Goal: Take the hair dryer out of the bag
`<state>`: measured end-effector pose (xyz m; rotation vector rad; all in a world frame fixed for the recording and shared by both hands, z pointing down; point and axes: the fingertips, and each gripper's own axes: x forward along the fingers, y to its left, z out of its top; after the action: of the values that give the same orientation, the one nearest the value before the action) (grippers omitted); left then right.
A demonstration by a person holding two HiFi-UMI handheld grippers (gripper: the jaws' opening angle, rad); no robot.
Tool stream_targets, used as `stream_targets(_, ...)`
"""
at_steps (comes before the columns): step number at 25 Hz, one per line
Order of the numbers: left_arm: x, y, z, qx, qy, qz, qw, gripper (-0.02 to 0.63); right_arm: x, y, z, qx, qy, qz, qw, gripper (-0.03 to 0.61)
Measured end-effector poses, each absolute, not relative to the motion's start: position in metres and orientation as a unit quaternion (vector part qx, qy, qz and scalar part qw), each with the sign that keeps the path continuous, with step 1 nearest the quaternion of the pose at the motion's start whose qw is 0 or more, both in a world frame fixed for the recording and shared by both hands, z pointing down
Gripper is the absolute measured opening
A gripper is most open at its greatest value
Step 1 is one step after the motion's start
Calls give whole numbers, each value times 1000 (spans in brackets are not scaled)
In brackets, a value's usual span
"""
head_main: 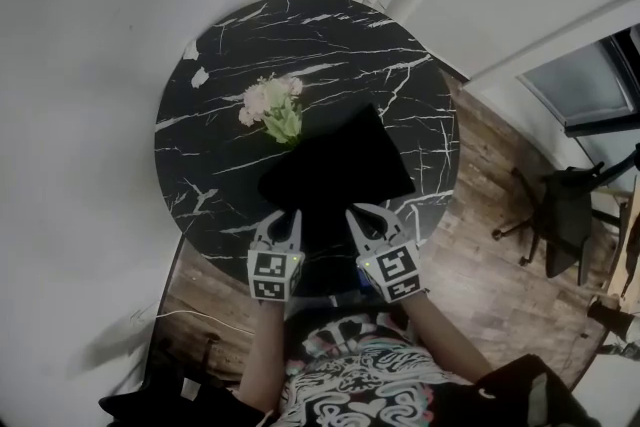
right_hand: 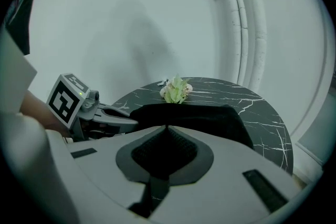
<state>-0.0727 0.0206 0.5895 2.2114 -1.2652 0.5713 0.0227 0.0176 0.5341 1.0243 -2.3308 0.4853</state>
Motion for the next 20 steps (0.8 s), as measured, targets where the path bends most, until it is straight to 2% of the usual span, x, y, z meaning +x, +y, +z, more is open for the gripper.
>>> stream_targets(20,-68,12,557,841,-452,185,233,18,2,34,518,363,-876,167,271,21)
